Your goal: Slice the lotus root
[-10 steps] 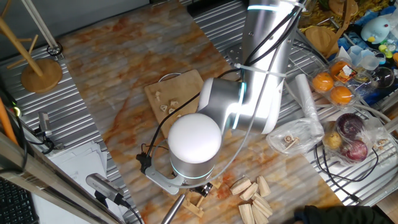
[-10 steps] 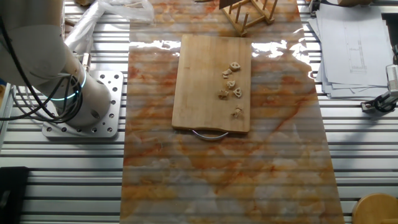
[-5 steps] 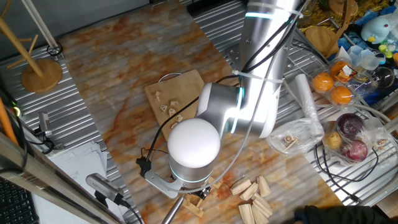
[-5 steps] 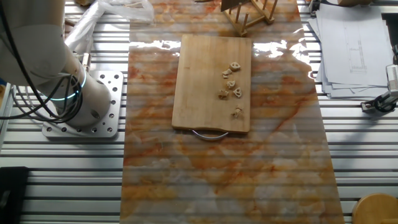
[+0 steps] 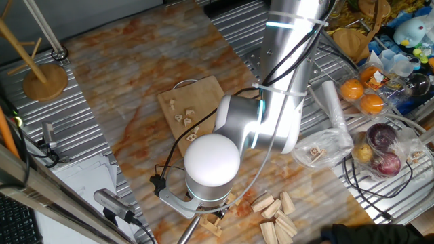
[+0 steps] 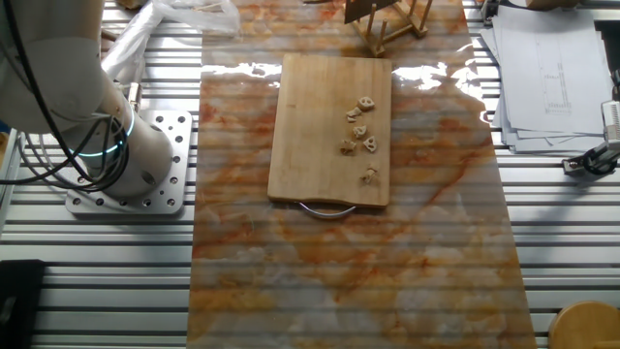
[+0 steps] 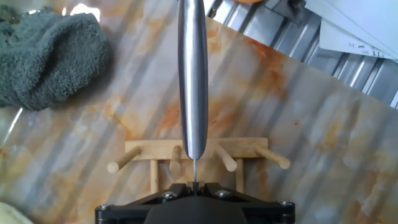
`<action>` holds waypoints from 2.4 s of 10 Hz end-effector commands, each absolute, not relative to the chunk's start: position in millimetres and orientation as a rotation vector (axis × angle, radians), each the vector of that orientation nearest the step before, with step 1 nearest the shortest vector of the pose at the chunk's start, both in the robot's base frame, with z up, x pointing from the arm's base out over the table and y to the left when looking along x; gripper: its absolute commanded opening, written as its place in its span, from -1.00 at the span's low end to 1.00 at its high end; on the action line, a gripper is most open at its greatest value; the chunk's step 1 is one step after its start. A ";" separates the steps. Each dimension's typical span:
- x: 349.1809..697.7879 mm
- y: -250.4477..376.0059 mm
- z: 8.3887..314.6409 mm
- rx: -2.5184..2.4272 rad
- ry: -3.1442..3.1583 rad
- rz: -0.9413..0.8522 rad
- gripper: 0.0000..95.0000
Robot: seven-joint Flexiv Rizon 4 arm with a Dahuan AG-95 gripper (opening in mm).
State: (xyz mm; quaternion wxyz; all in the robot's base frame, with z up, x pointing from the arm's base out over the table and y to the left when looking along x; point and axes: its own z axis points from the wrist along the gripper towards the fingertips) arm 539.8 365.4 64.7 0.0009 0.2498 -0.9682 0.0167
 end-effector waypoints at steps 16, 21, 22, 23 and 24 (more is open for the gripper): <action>539.9 362.0 42.5 0.823 -3.037 0.043 -0.60; 541.1 361.7 61.4 0.840 -3.014 0.027 -0.60; 541.4 360.1 70.6 0.849 -3.006 0.026 -0.60; 541.5 358.2 78.1 0.858 -2.999 0.025 -0.60; 541.4 354.2 89.5 0.867 -2.988 0.020 -0.60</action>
